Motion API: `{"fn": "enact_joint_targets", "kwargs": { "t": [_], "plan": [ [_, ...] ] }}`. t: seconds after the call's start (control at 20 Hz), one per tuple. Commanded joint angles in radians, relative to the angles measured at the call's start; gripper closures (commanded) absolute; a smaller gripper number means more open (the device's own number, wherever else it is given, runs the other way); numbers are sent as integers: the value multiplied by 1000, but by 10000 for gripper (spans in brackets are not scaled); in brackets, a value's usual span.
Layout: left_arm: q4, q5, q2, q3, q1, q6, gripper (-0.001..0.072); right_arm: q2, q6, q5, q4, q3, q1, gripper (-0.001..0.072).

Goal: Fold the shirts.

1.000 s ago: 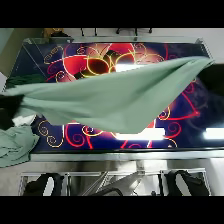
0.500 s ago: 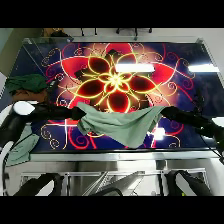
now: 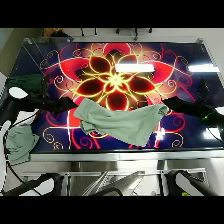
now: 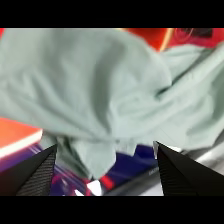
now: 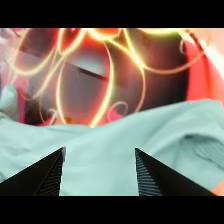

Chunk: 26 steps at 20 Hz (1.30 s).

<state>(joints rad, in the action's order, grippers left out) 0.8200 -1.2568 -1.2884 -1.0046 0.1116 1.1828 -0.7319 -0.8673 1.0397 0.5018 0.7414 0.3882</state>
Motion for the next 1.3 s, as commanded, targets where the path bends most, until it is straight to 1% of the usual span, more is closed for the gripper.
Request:
{"fn": "enact_joint_targets", "kwargs": {
  "t": [0.0, 0.1, 0.15, 0.25, 0.35, 0.55, 0.6, 0.65, 0.7, 0.75, 0.85, 0.9, 0.95, 1.0, 1.05, 1.1, 1.15, 1.25],
  "plan": [
    [-1, 10, 68, 230, 7, 0, 38, 37, -166, 143, 204, 13, 34, 208],
    [-3, 137, 101, 381, -54, -16, 38, 71, -209, 189, 255, -44, 34, 208],
    [-10, 211, 108, 435, -94, -16, 38, 81, -211, 196, 255, -84, 34, 208],
    [-13, 312, 108, 489, -175, -15, 38, 91, -222, 196, 247, -183, 33, 208],
    [-13, 365, 98, 500, -241, -11, 39, 90, -217, 181, 227, -272, 27, 208],
    [-11, 386, 12, 429, -301, -11, 39, 89, -203, 102, 193, -352, -63, 208],
    [-11, 380, -20, 397, -300, -11, 57, 83, -204, 79, 194, -354, -100, 208],
    [-11, 369, -46, 371, -300, -11, 185, 76, -209, 60, 186, -354, -133, 208],
    [-8, 356, -66, 346, -299, -11, 277, 63, -210, 43, 163, -354, -167, 208],
    [-7, 342, -79, 323, -298, -11, 294, 46, -209, 22, 137, -354, -203, 208],
    [-1, 336, -84, 294, -298, -11, 296, 4, -206, -39, 122, -354, -271, 212],
    [0, 333, -83, 285, -298, -11, 336, -23, -206, -73, 121, -354, -304, 239],
    [1, 328, -83, 280, -298, -16, 574, -48, -199, -95, 114, -354, -330, 407],
    [0, 319, -83, 280, -298, -34, 685, -72, -170, -109, 85, -354, -347, 552],
    [1, 313, -83, 280, -298, -34, 685, -88, -145, -109, 46, -352, -353, 607],
    [2, 307, -82, 280, -298, -34, 686, -95, -129, -108, 16, -346, -353, 678],
    [1, 301, -80, 280, -298, -34, 686, -90, -126, -108, 6, -332, -353, 691],
    [1, 285, -45, 280, -298, -39, 686, -64, -124, -85, 10, -282, -351, 692]
  ]
}}
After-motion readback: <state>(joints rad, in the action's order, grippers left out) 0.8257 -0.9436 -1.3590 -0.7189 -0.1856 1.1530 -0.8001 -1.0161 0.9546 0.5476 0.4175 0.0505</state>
